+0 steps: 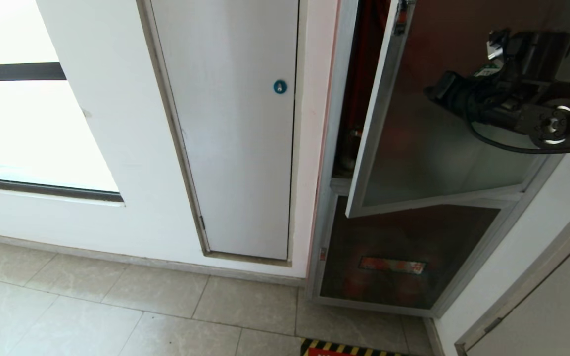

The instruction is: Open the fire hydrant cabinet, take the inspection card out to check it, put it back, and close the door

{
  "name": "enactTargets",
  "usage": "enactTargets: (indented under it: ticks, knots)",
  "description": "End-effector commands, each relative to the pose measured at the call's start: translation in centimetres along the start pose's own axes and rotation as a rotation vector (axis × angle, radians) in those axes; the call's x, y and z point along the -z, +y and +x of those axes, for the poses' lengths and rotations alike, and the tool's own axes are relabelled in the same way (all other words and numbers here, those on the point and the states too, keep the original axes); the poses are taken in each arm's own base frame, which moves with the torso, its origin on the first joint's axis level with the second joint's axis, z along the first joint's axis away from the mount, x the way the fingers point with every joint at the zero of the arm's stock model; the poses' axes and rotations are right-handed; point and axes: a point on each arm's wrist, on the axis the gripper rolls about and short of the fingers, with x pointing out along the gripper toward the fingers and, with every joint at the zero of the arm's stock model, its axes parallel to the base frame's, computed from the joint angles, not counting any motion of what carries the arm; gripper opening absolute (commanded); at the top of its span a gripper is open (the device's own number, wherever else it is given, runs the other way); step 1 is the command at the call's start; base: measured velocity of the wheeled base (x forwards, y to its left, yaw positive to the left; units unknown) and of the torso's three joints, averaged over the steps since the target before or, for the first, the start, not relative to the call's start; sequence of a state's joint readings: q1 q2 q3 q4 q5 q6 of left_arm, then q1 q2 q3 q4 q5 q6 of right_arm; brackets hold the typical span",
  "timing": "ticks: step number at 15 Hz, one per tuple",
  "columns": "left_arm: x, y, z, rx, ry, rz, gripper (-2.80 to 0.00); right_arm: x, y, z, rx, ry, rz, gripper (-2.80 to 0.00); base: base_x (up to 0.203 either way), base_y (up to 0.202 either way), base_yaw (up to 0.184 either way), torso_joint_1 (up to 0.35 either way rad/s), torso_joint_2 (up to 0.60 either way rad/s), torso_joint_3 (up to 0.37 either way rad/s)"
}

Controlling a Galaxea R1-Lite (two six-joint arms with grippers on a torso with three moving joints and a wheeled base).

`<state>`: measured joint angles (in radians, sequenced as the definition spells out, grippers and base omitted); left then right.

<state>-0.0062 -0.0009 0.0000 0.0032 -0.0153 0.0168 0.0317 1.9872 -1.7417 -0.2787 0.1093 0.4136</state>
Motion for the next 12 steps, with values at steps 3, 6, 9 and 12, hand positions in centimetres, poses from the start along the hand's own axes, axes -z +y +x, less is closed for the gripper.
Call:
enactTargets:
  ticks: [3,6,9,12]
  knots:
    - [0.0,0.0,0.0,0.0,0.001,0.0,-2.8,1.7,-1.2,3.6,0.02,0.028,0.004,-2.8,0.0,0.0,0.0,0.0,0.0,0.0]
    - [0.0,0.0,0.0,0.0,0.001,0.0,-2.8,-0.3,0.1,1.6,0.011,0.022,0.004,-2.8,0.0,0.0,0.0,0.0,0.0,0.0]
    - [0.0,0.0,0.0,0.0,0.001,0.0,-2.8,-1.4,1.3,-0.5,0.01,0.039,0.004,-2.8,0.0,0.0,0.0,0.0,0.0,0.0]
    - [0.0,0.0,0.0,0.0,0.001,0.0,-2.8,-3.8,2.3,-3.4,0.003,0.003,-0.057,-2.8,0.0,0.0,0.0,0.0,0.0,0.0]
